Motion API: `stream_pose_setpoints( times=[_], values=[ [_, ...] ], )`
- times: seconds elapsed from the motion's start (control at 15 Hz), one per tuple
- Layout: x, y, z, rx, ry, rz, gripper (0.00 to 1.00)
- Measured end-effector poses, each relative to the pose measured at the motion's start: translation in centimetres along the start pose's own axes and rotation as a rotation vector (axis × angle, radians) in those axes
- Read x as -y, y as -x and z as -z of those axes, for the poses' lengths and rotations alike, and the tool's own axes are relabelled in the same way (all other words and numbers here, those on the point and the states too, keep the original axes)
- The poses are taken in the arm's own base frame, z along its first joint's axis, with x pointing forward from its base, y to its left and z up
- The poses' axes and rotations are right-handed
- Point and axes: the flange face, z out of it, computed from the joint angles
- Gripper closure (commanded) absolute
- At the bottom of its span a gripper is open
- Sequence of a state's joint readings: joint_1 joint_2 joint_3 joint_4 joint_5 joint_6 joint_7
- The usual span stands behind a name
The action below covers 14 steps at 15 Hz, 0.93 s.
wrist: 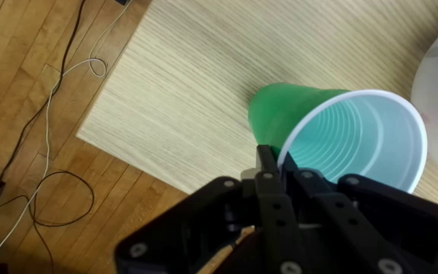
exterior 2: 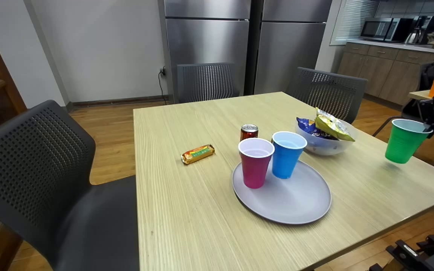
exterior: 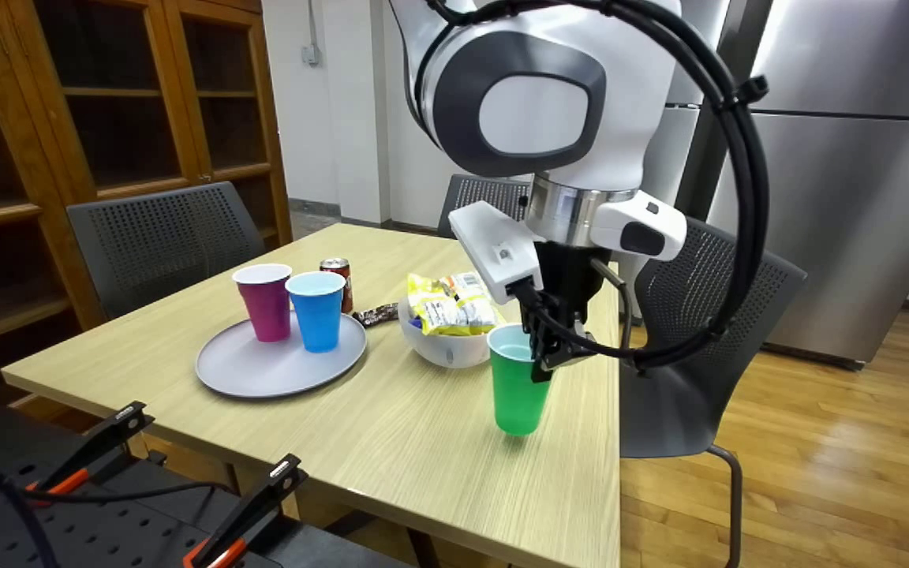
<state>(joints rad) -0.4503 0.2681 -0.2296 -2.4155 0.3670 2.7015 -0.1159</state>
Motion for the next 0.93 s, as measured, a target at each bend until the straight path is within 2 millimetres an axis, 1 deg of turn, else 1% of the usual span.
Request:
stream_pose_setpoints(
  times=[0.27,0.47,0.67,0.93],
  values=[
    [-0.1,3.6,0.3,0.032,-0.013,0.035,0.99],
    [0.5,6.3,0.4,0.052,-0.022,0.061,0.99],
    [1.6,8.9,0.5,0.069,-0.030,0.098,0.99],
    [3.8,12.1,0.3,0.084,-0.034,0.169,0.99]
  ],
)
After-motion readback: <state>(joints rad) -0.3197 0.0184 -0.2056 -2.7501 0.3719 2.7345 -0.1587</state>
